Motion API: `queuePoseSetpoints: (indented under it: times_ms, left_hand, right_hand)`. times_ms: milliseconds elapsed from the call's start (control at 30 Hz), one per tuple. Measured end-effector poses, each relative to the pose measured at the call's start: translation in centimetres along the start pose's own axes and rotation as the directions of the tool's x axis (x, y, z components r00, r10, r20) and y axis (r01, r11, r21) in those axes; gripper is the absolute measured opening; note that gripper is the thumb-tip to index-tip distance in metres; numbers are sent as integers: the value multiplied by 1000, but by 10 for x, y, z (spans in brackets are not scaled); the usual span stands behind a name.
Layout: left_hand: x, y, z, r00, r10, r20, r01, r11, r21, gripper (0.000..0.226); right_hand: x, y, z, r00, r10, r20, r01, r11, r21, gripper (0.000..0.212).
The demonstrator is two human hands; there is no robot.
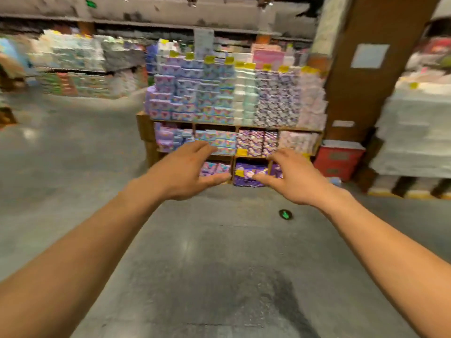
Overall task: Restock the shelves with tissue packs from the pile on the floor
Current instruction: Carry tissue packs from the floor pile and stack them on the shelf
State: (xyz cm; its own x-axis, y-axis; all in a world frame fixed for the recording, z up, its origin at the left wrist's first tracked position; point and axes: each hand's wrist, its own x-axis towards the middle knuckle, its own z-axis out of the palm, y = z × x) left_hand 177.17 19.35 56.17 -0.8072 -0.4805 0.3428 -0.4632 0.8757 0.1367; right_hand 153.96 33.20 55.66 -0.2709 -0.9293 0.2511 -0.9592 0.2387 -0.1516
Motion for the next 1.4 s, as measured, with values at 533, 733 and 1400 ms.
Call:
queuePoseSetpoints:
  times_ms: [533,733,1400]
  left_hand:
    - [472,141,278,755,590,286,-567,807,-166,88]
    - [630,221,388,707,639,301,-608,768,-201,101]
    - [1173,317,695,771,480,418,-401,876,-267,106]
  right_hand:
    - [51,414,37,614,787,57,-787,616,-28,89]
    - [104,589,48,606,790,98,-794,608,2,96]
    - [479,1125,102,769,537,348,-547,833,-77,108]
